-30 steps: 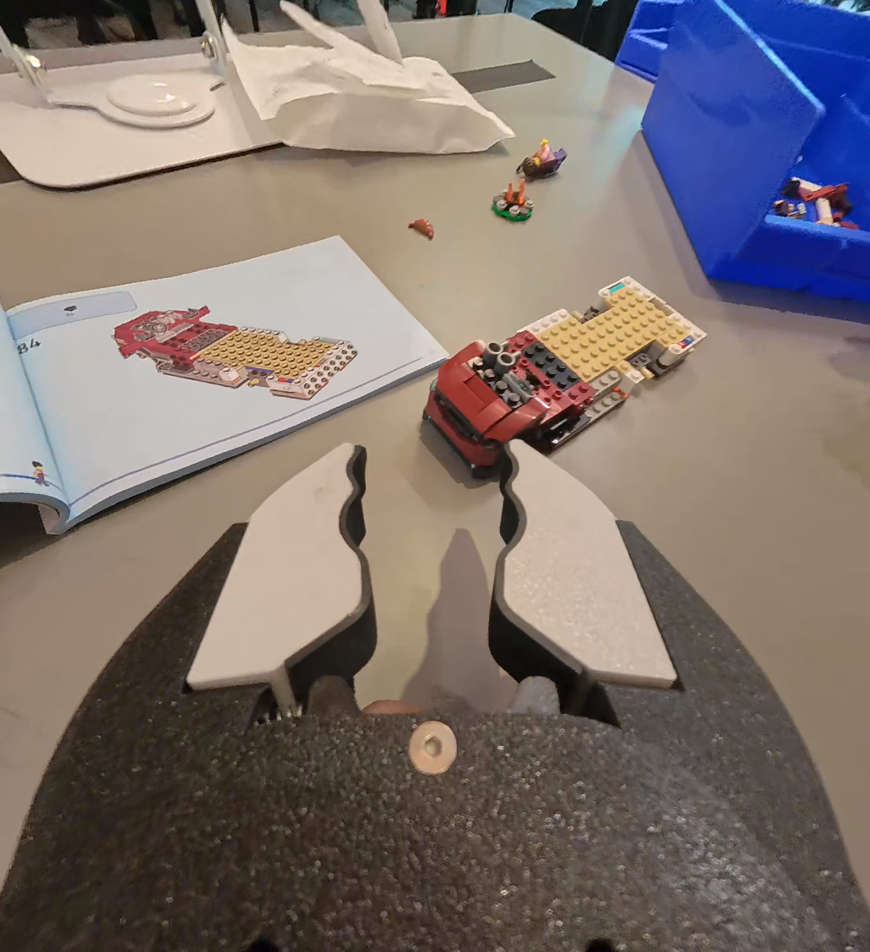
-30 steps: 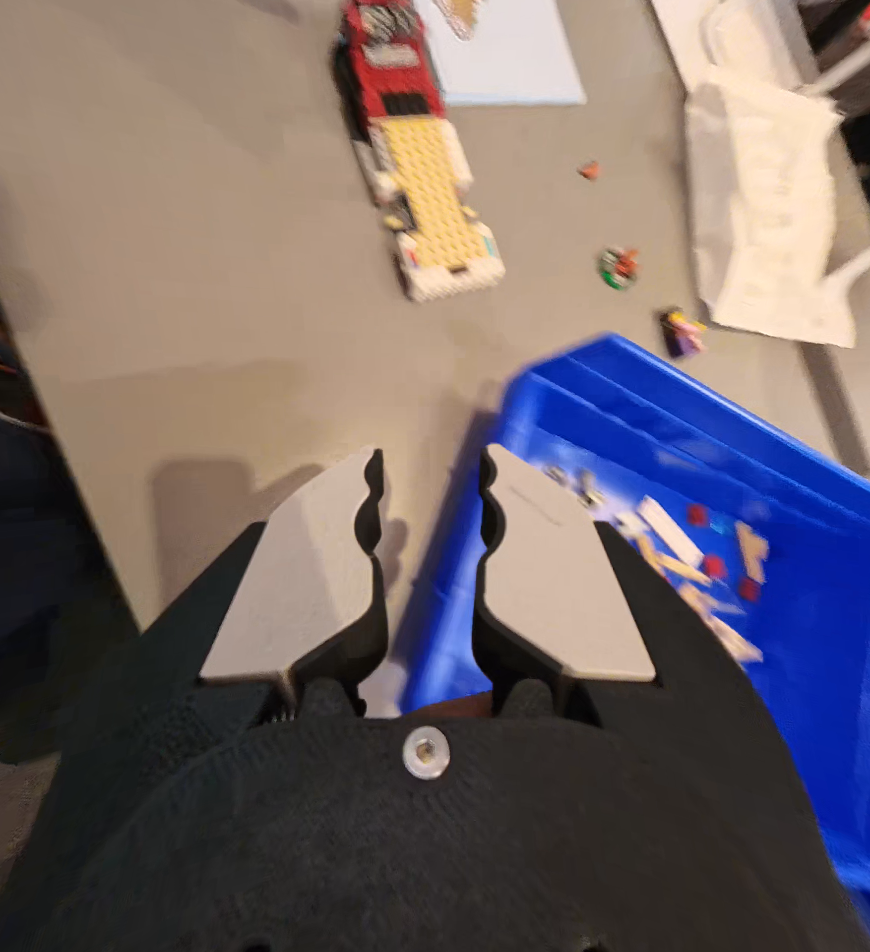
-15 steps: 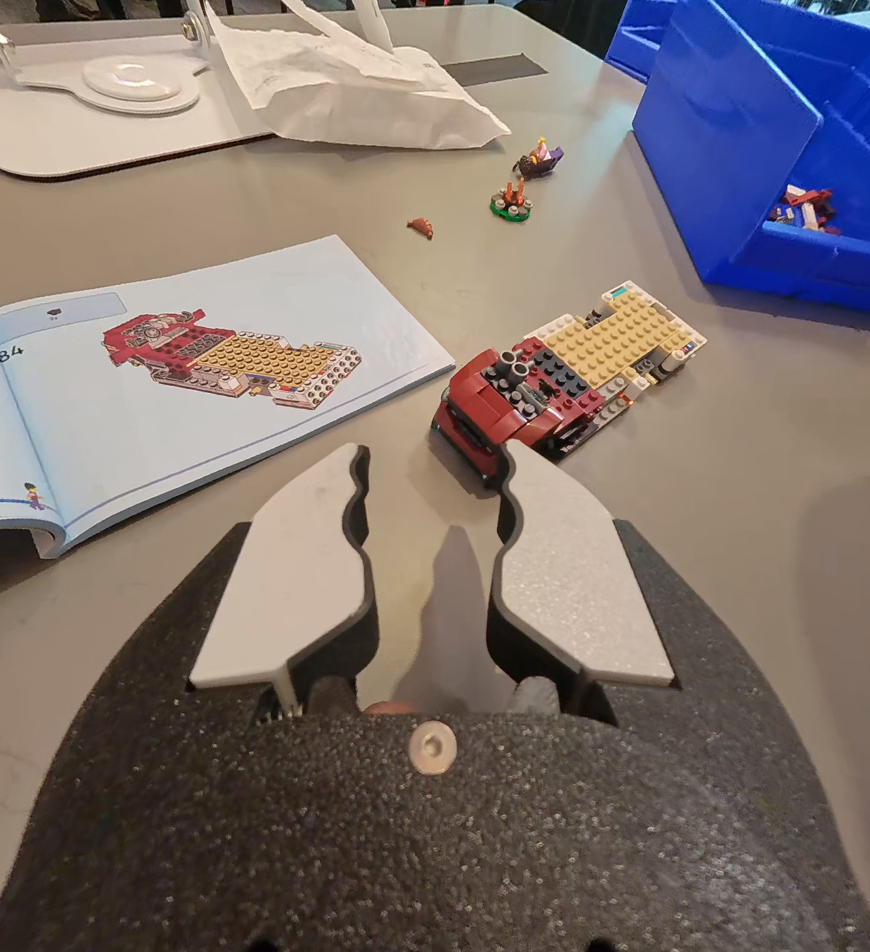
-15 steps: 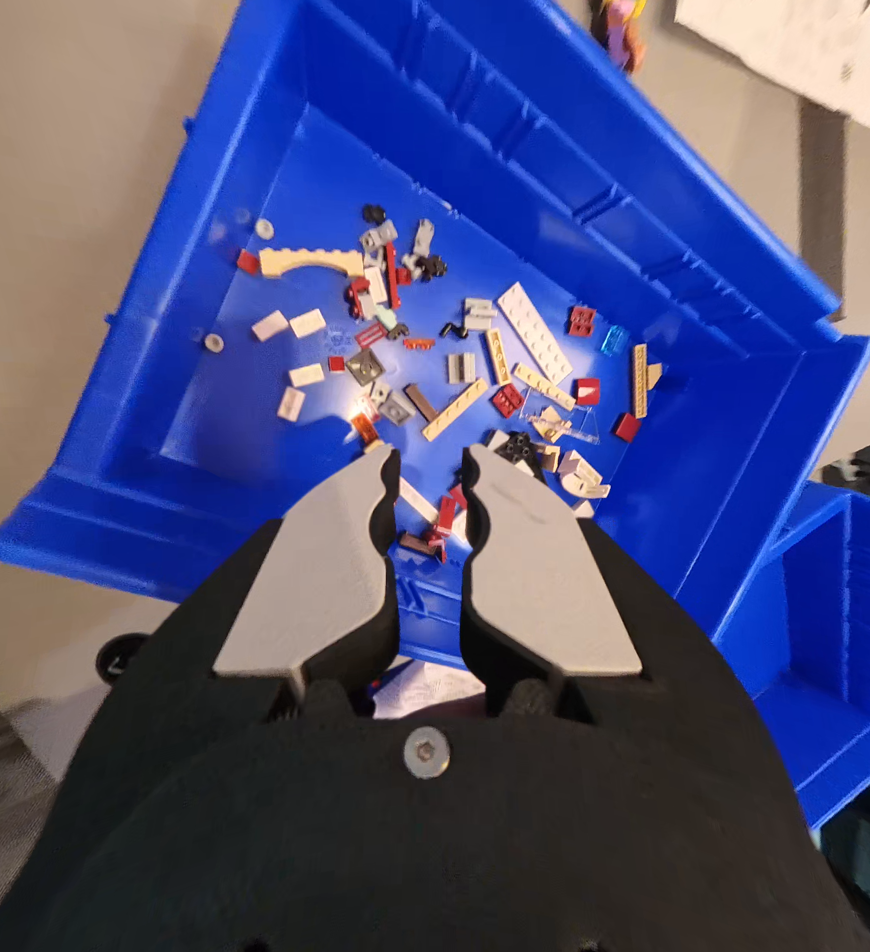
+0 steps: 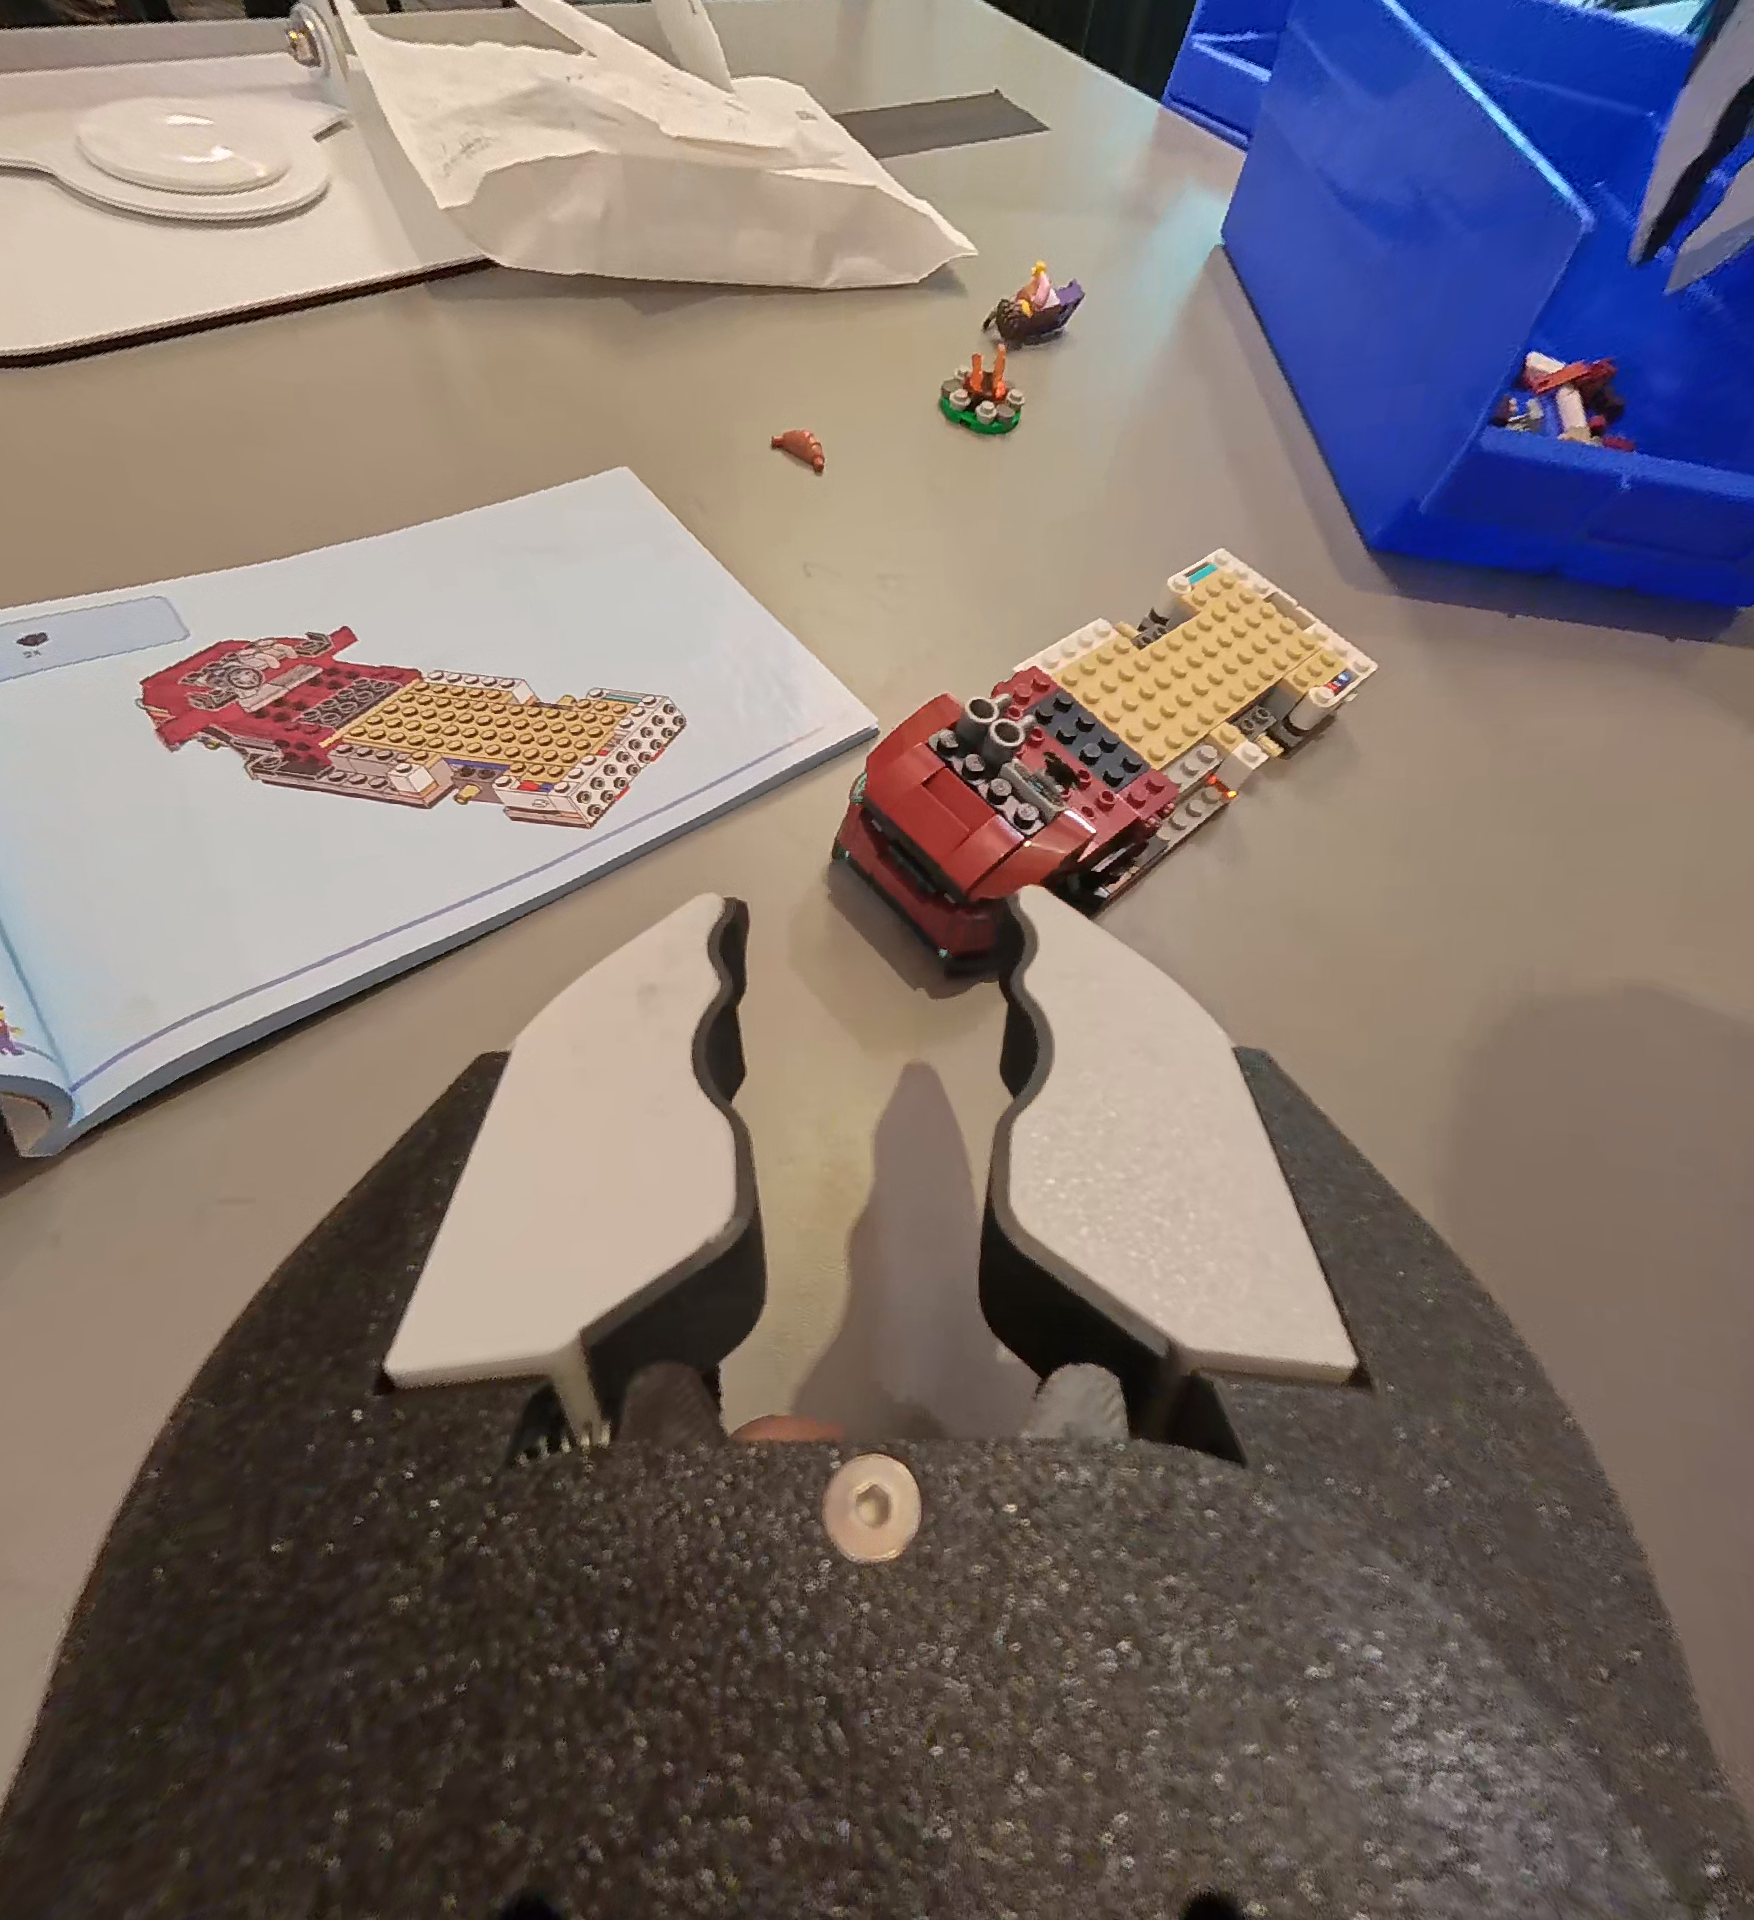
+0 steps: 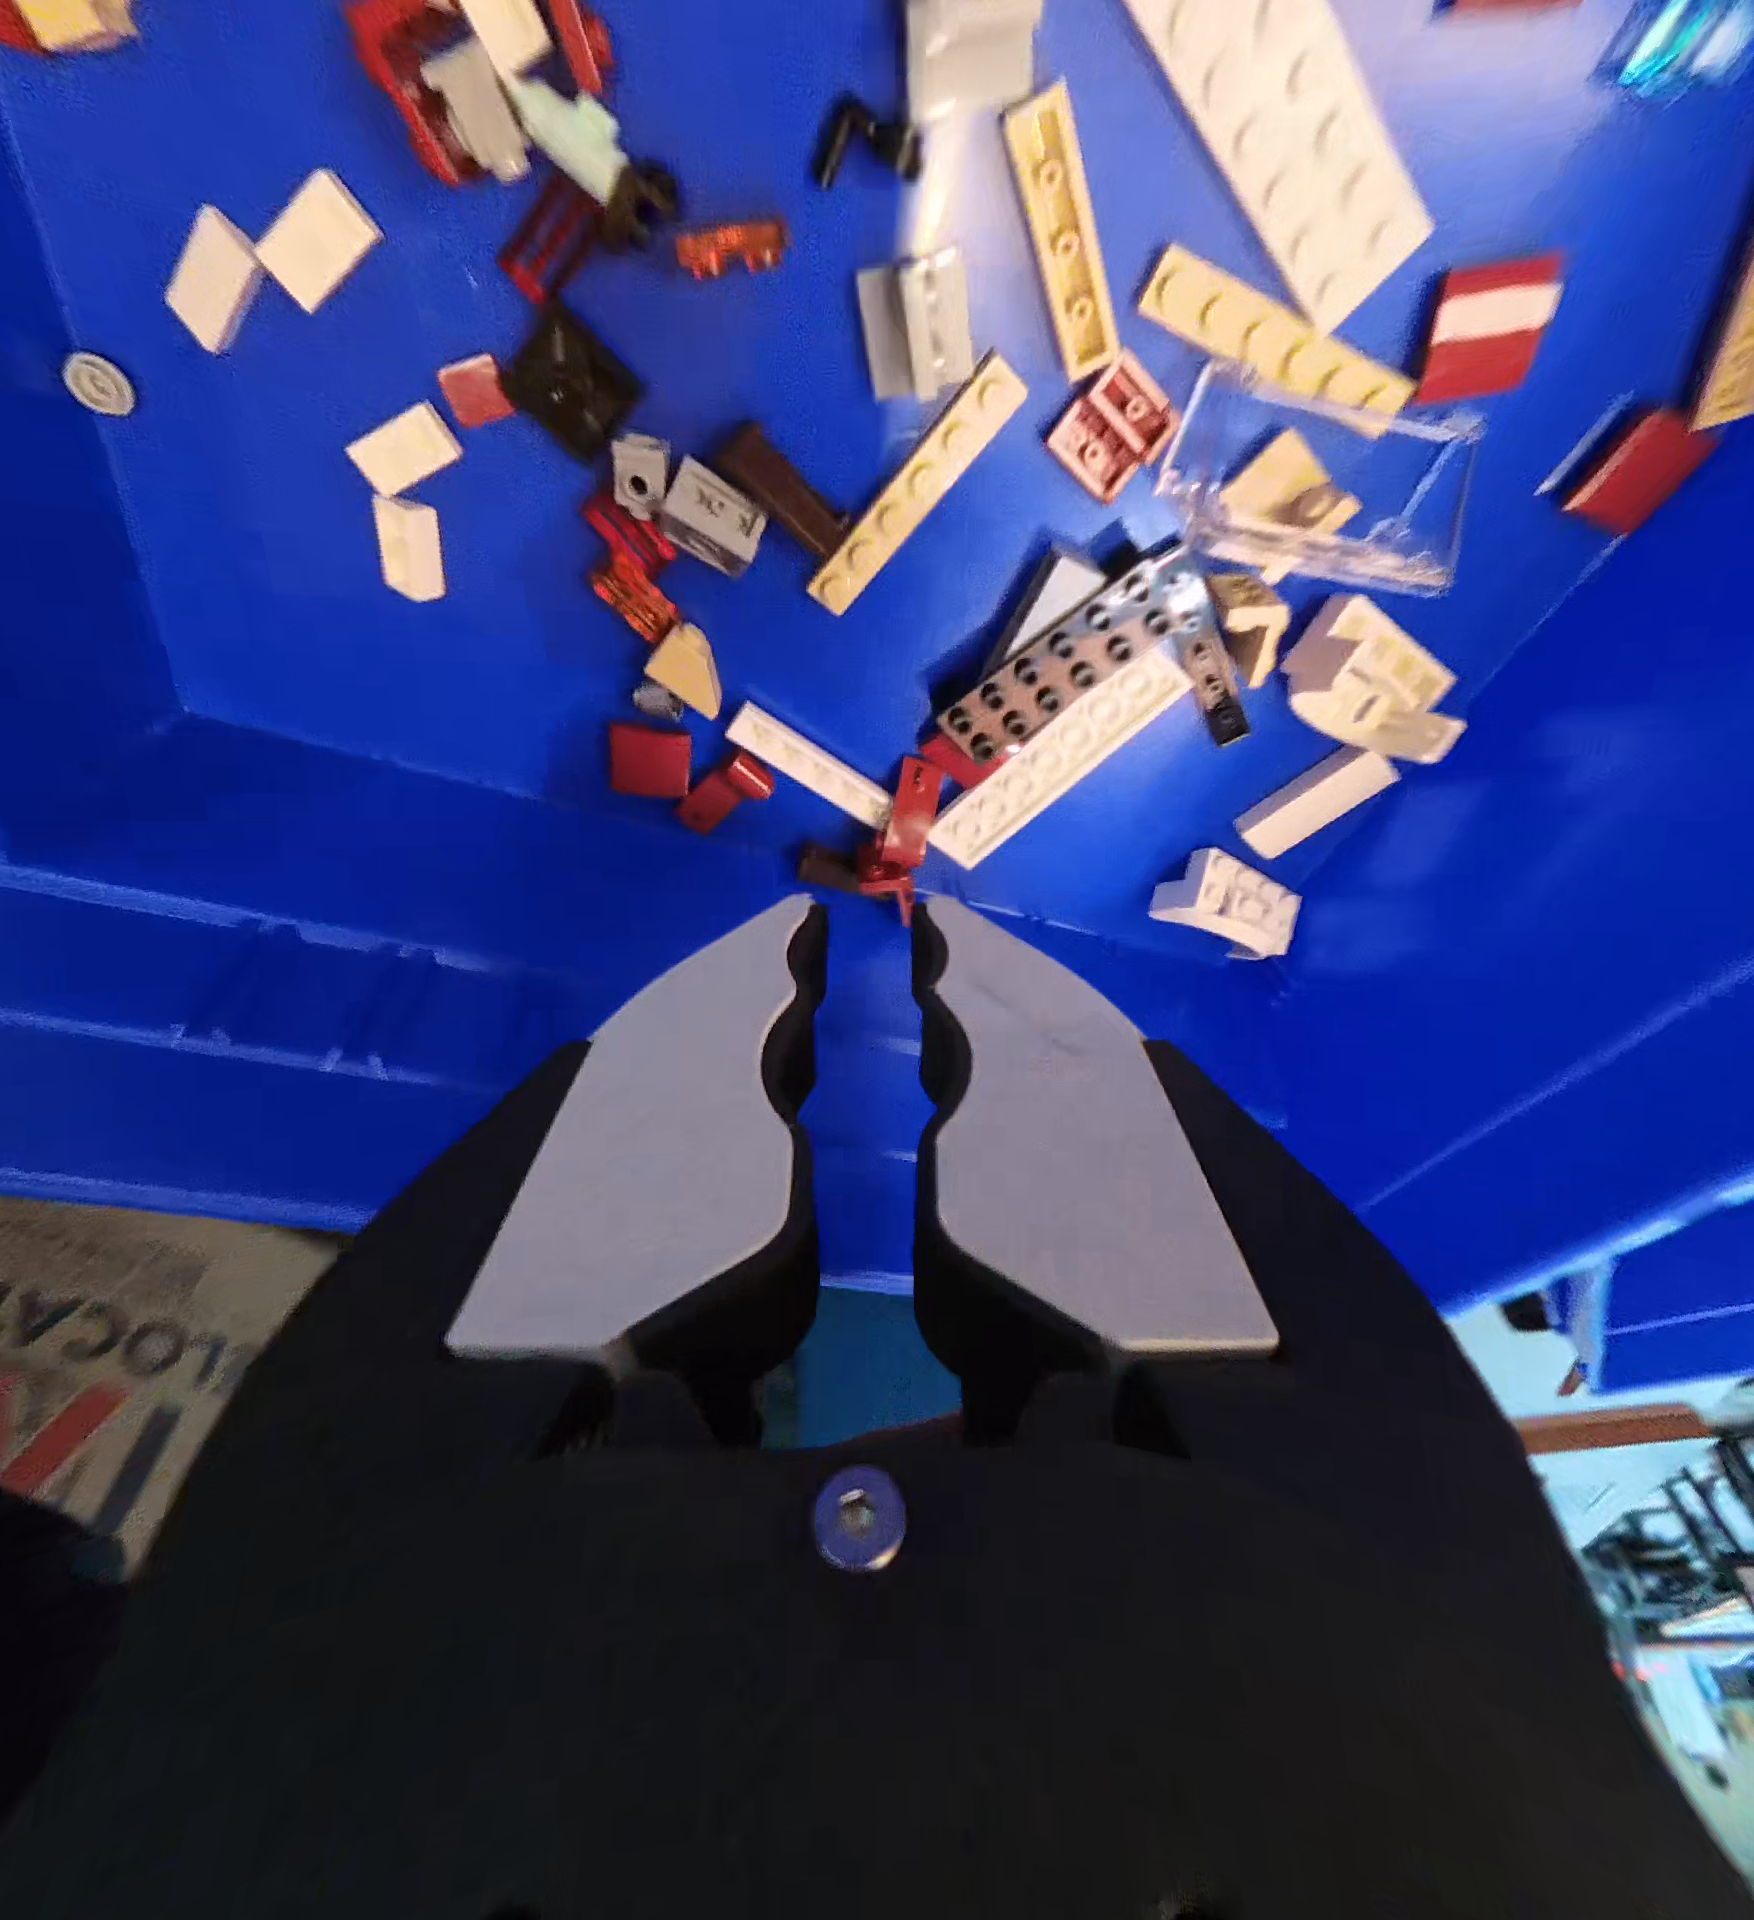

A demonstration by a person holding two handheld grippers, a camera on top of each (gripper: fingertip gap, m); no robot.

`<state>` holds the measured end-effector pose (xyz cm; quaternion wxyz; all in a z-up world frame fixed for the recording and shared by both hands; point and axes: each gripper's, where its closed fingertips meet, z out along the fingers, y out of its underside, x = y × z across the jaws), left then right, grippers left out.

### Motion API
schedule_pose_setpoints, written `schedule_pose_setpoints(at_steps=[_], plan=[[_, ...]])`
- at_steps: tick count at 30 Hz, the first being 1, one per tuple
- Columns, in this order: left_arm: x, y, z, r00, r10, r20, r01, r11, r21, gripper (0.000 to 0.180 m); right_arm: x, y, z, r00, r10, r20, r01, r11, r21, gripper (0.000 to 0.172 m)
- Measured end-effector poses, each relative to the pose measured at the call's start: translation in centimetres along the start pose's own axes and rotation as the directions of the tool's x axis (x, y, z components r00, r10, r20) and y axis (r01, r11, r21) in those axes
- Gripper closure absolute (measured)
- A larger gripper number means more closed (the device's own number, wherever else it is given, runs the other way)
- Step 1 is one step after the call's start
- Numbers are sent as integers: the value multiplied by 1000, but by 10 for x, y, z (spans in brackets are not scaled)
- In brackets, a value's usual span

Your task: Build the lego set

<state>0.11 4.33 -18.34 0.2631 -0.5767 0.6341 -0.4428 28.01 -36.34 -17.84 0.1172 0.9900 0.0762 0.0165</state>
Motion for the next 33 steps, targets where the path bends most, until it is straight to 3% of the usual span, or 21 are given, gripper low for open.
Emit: schedule_pose_setpoints(at_steps=[5, 10, 18, 22, 27, 29, 33], plan=[[4, -5, -5, 997, -28, -69, 31, 999, 43, 133, -2, 9, 23, 991, 42, 125, -18, 981, -191, 149], [5, -10, -13, 989, -66, -129, 79, 992, 98, 134, 8, 14, 39, 987, 96, 129, -57, 960, -274, 148], [-8, -18, -26, 955, -212, -206, 249, 953, 172, 137, 4, 9, 46, 984, 104, 142, -57, 952, -302, 159], [-7, -17, -26, 956, -209, -207, 245, 955, 168, 137, 6, 11, 36, 990, 101, 97, -69, 953, -295, 159], [-6, -16, -26, 959, -201, -199, 234, 959, 160, 137, -12, -19, -7, 997, 66, 42, -61, 993, -99, 160], [-8, -16, -26, 957, -211, -199, 245, 955, 165, 138, -36, -53, -37, 999, 25, 20, -27, 996, 82, 160], [-8, -15, -24, 958, -214, -192, 244, 958, 152, 138, -117, -127, -78, 996, -66, 67, 35, 919, 393, 160]])
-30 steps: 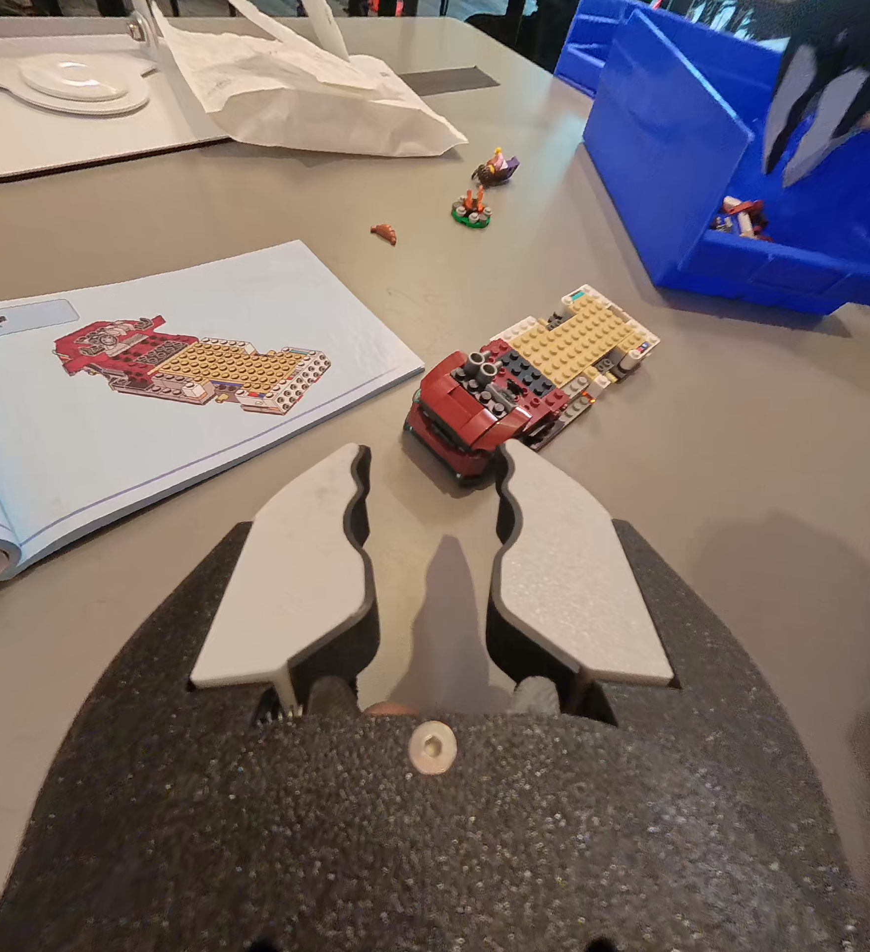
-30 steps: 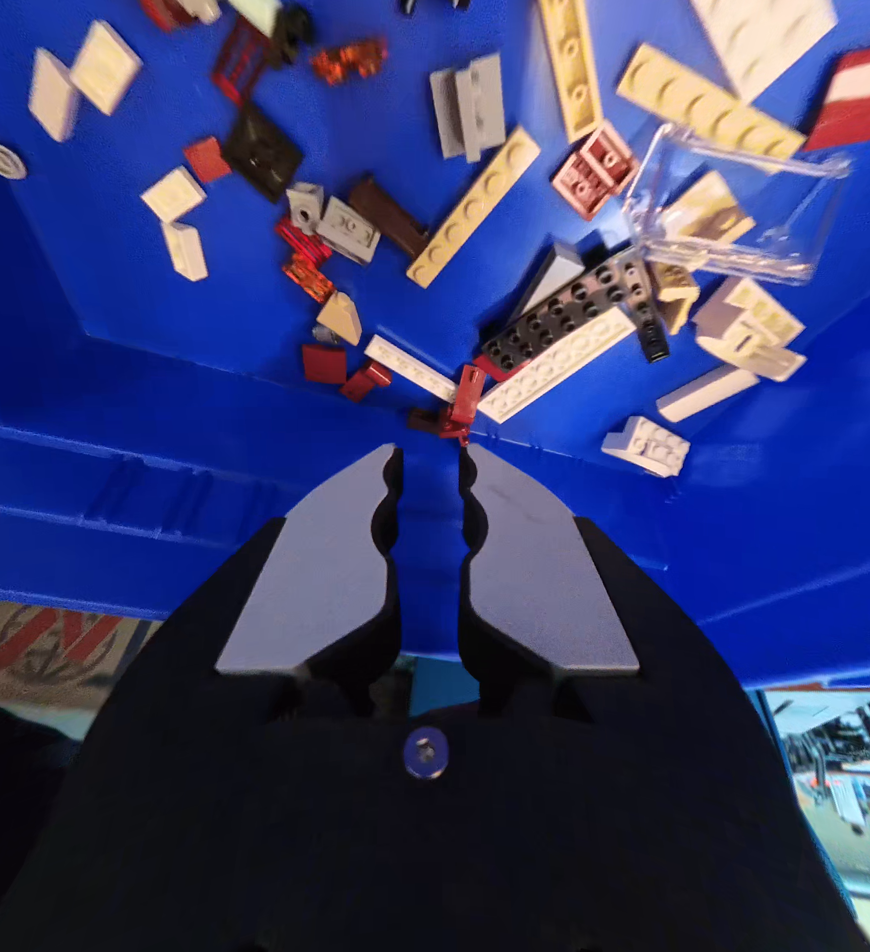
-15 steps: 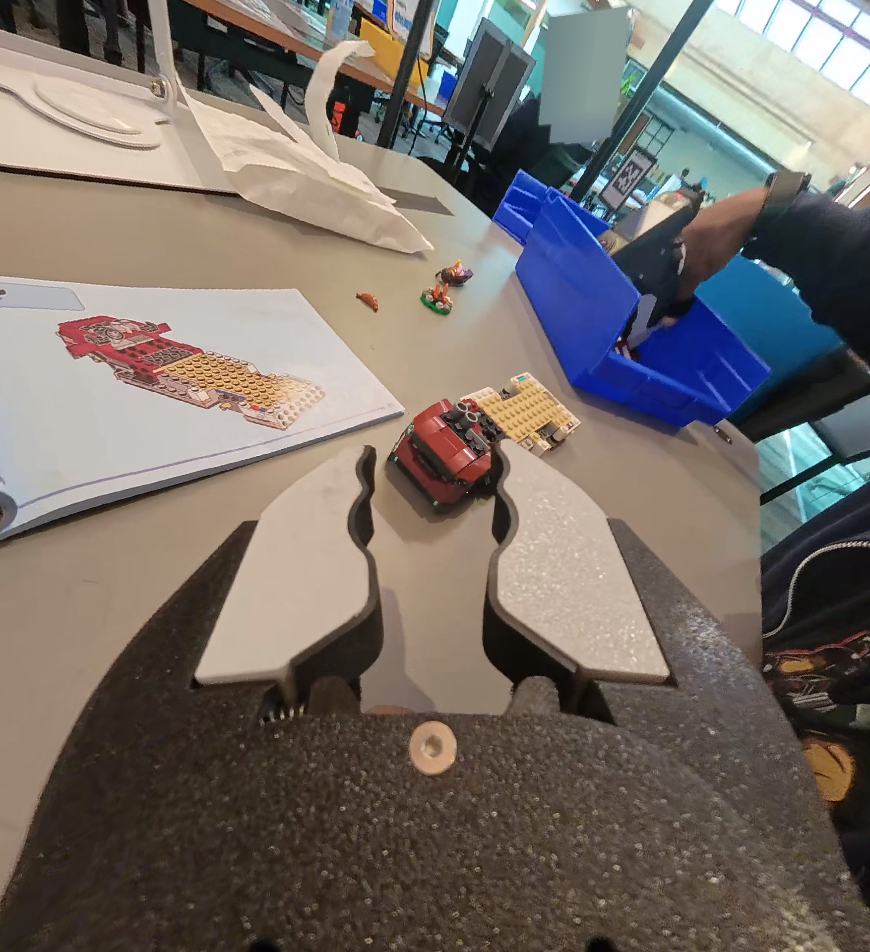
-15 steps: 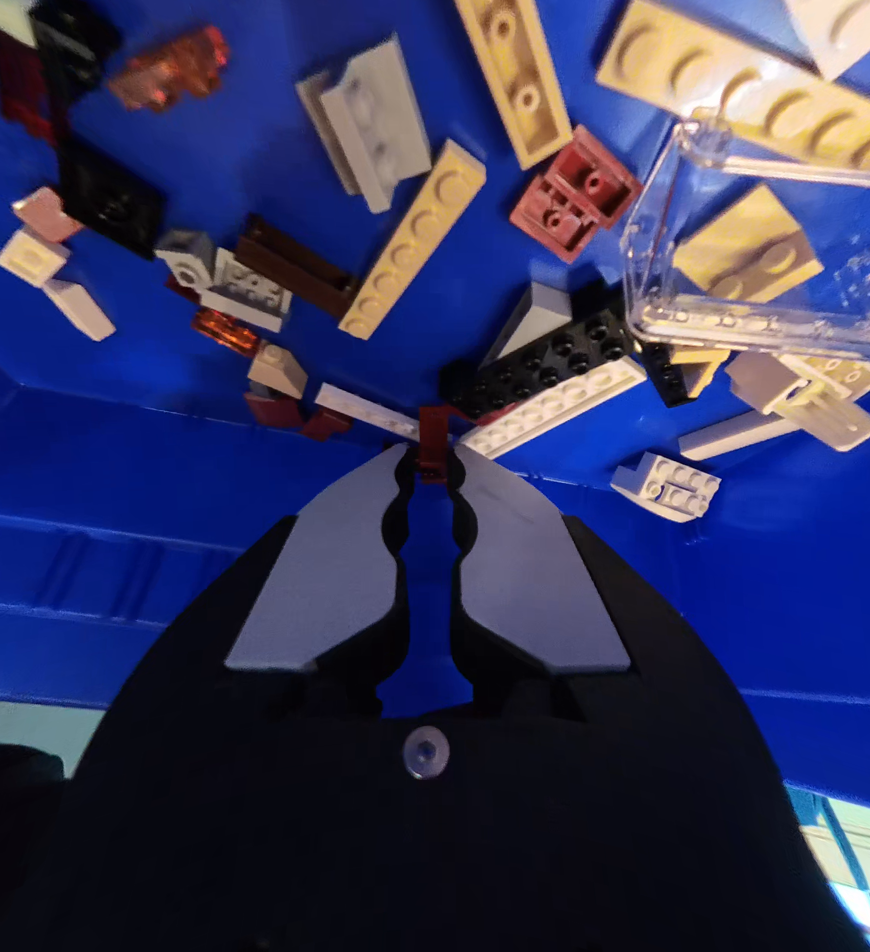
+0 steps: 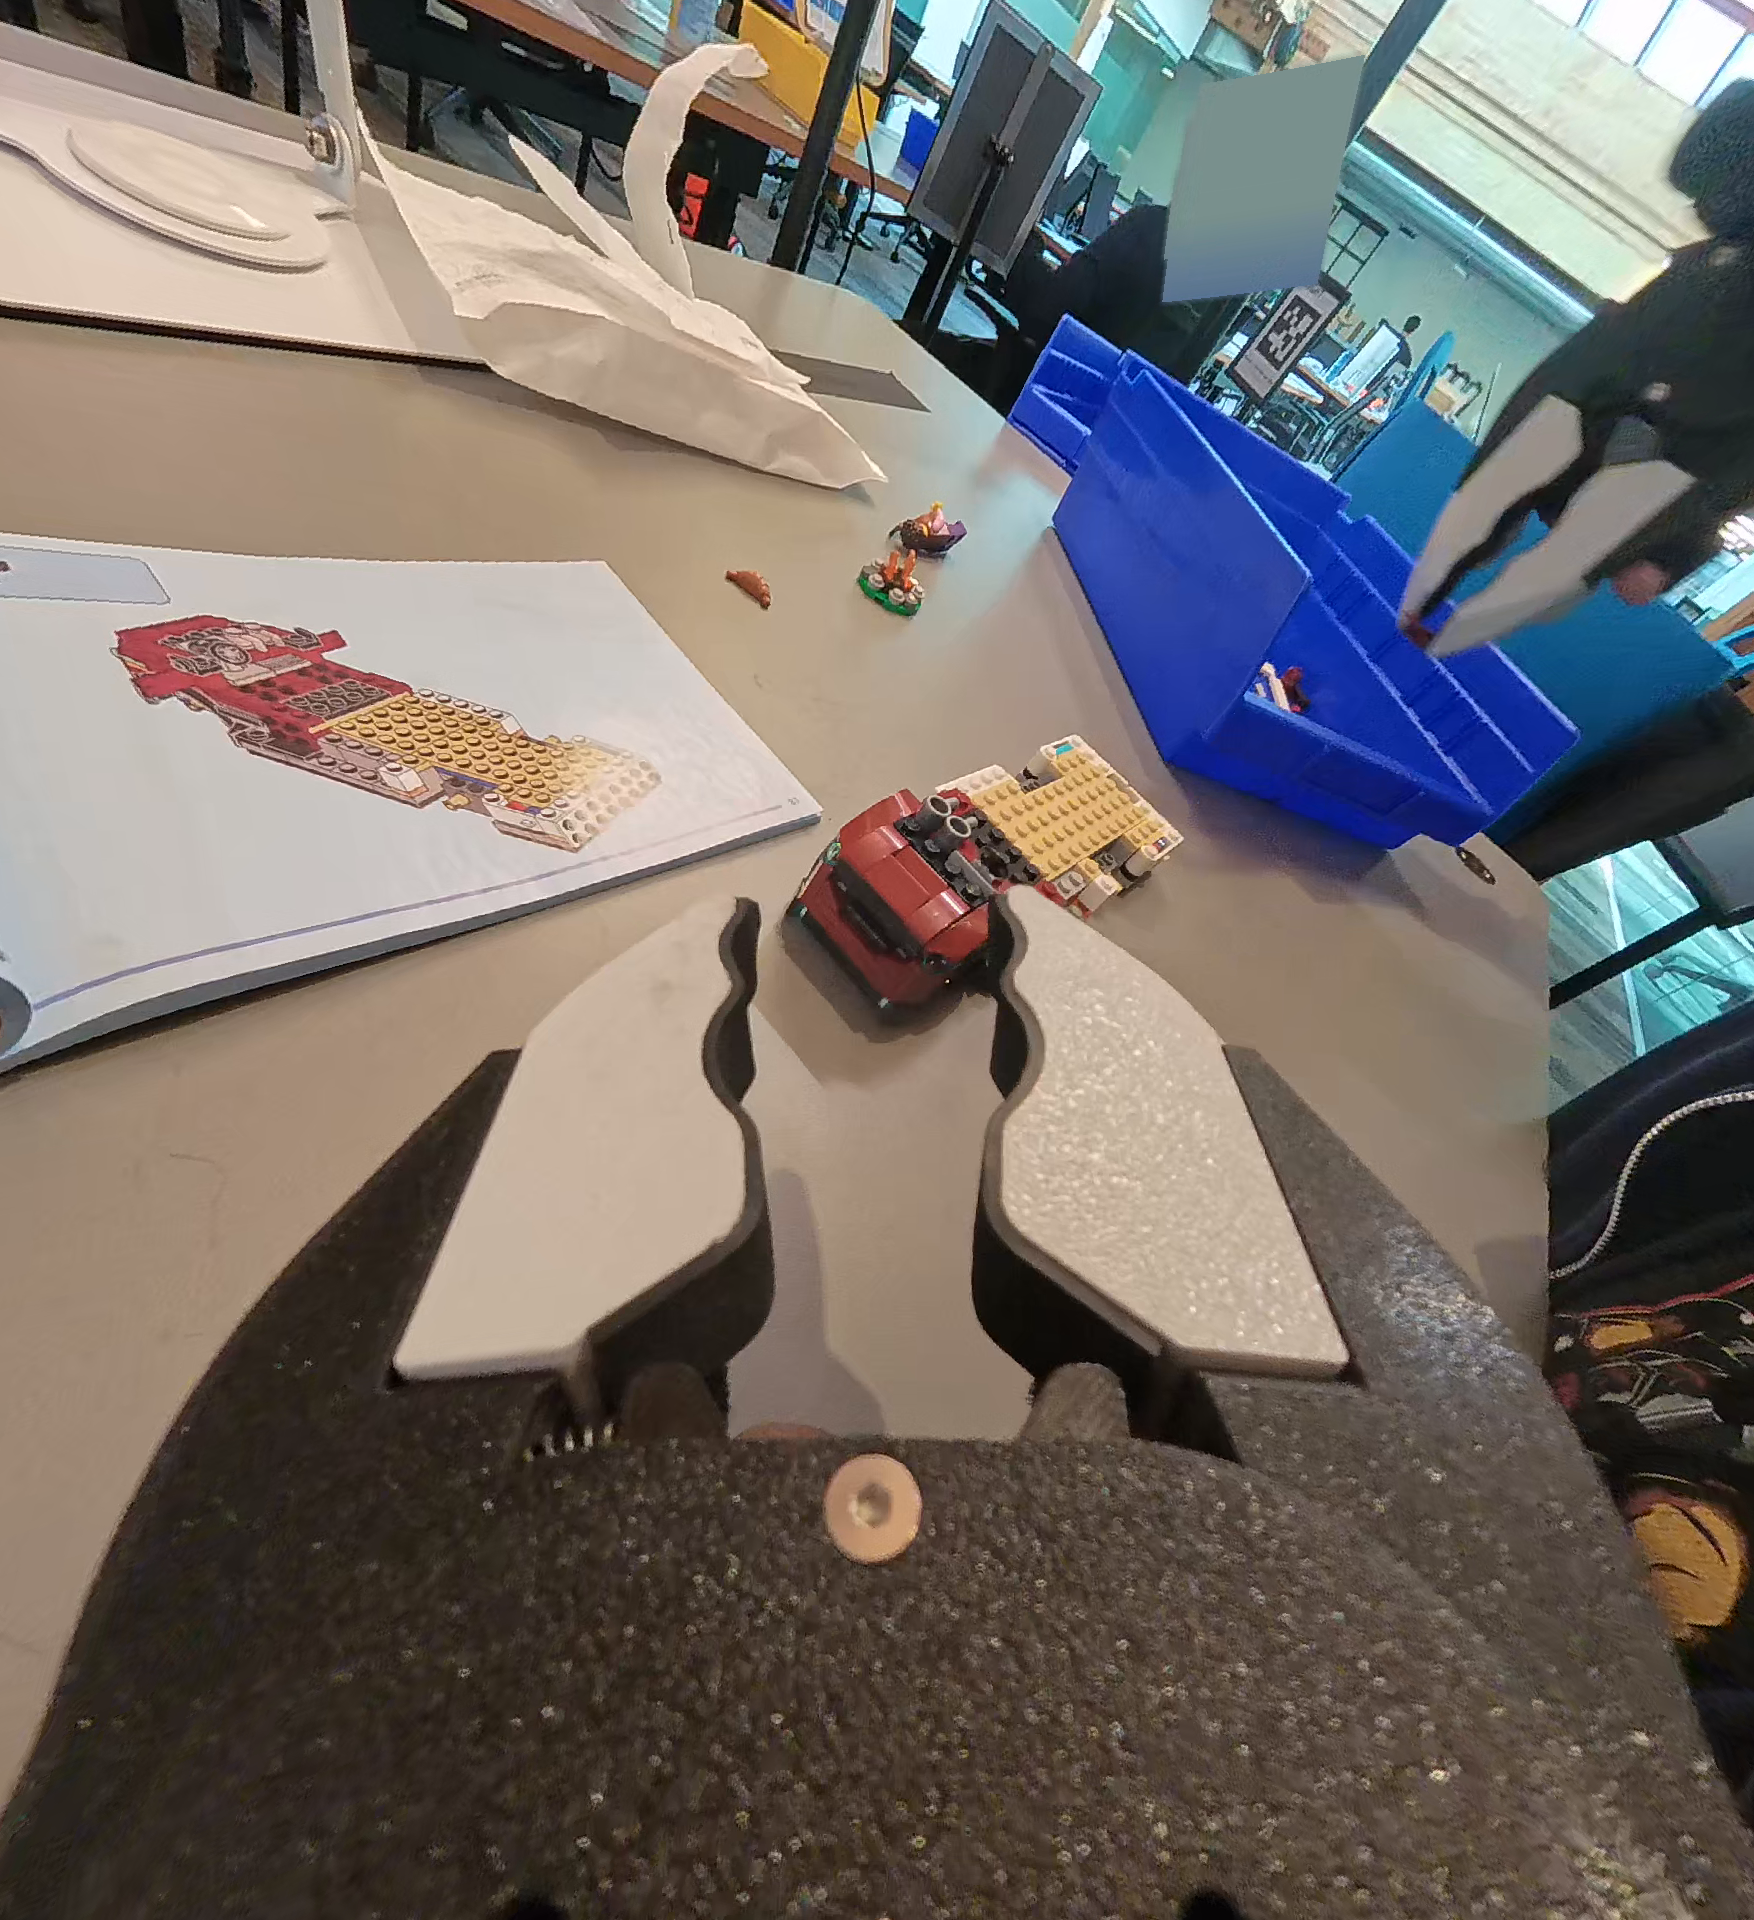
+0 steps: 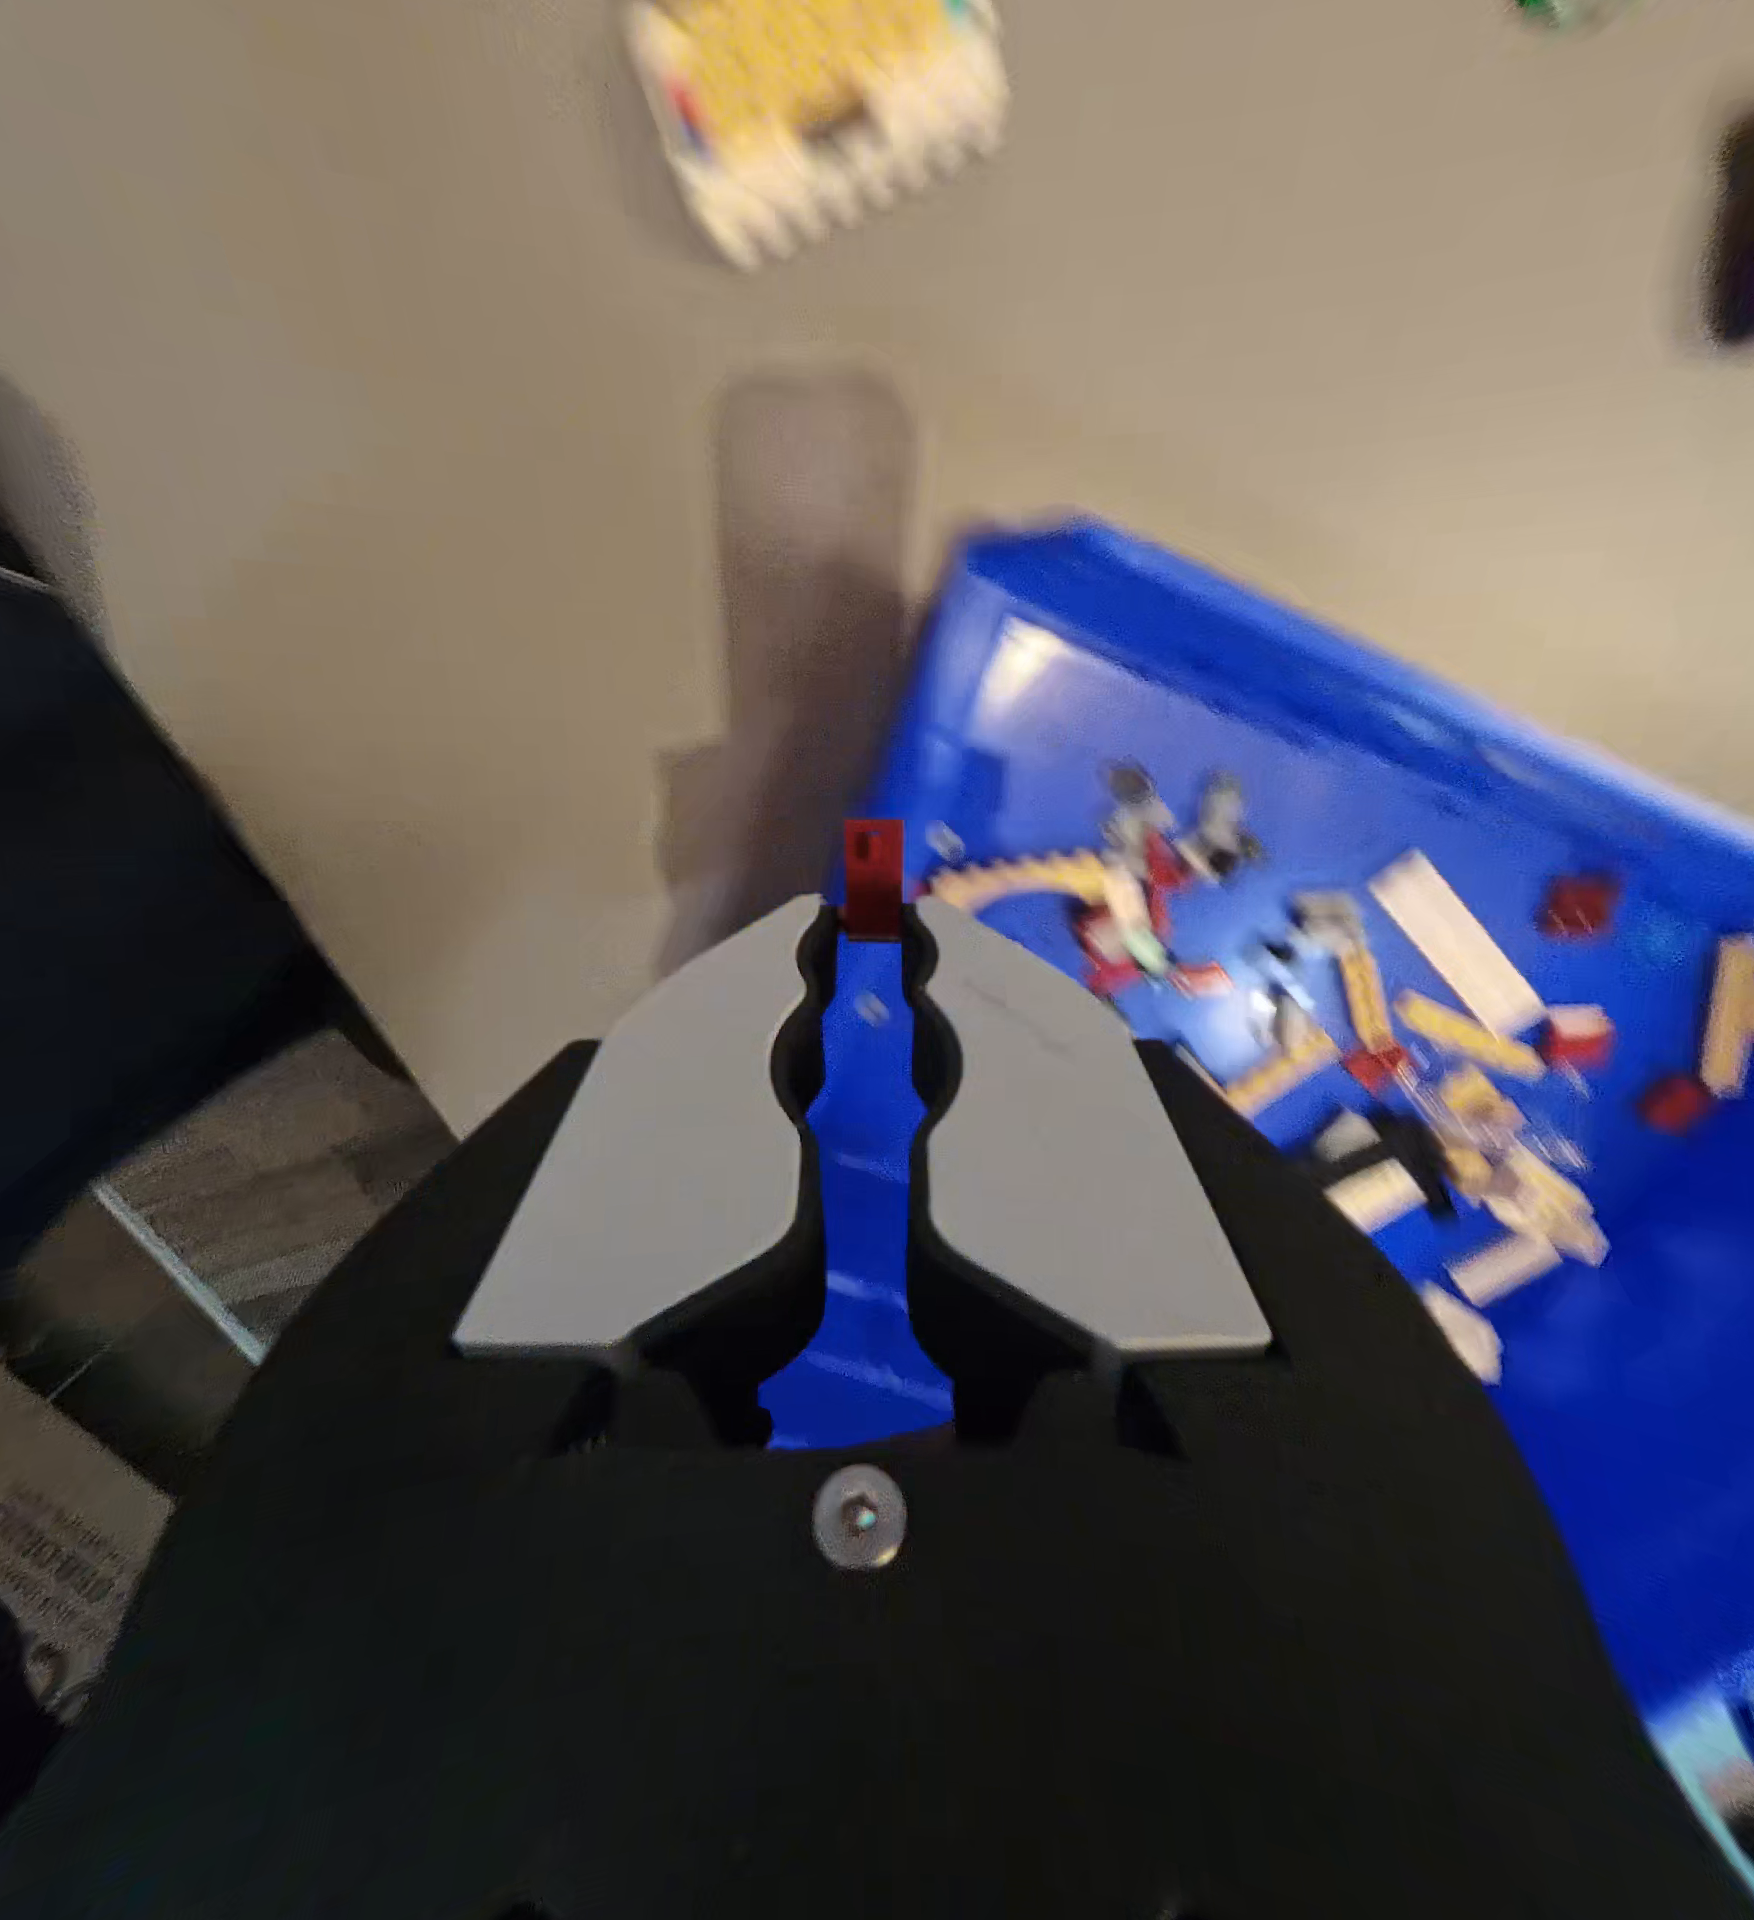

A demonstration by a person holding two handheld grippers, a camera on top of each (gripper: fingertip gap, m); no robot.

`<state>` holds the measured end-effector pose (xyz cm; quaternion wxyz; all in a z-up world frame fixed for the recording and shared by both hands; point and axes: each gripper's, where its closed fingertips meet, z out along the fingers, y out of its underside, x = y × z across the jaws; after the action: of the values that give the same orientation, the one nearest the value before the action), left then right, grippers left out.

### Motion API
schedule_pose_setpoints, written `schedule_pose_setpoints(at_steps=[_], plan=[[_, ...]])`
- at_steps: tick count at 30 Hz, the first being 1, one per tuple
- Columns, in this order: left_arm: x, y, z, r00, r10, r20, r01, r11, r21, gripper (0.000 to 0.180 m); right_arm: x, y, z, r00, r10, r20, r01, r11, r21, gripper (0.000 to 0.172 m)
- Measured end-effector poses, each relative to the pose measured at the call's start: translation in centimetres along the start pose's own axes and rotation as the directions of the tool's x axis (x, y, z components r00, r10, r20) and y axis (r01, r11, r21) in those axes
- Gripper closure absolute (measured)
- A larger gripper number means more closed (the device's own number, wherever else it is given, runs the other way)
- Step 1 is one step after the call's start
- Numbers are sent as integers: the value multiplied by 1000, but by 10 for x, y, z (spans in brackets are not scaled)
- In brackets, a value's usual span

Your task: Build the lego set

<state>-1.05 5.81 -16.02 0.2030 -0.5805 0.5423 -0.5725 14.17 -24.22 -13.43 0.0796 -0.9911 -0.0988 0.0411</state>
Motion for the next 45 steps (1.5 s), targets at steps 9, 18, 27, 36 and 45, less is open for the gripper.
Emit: schedule_pose_setpoints(at_steps=[9, 18, 27, 36, 45], plan=[[4, 2, -2, 1000, 12, 5, -12, 1000, -1, 138, -84, -70, 117, 996, -51, -78, 62, 989, 135, 160], [5, 3, -3, 1000, 11, 4, -11, 1000, -2, 138, -66, -41, 45, 997, 53, -60, -43, 987, 155, 143], [8, 9, -1, 999, 35, 12, -35, 999, -41, 138, 69, 139, 34, 937, 294, -188, -349, 806, -479, 148], [6, 7, -7, 1000, -1, 9, 1, 1000, -14, 138, 88, 165, 49, 913, 381, -145, -395, 738, -547, 155], [6, 7, -8, 1000, 4, 13, -4, 1000, -11, 138, 89, 170, 56, 910, 386, -149, -399, 724, -563, 158]])
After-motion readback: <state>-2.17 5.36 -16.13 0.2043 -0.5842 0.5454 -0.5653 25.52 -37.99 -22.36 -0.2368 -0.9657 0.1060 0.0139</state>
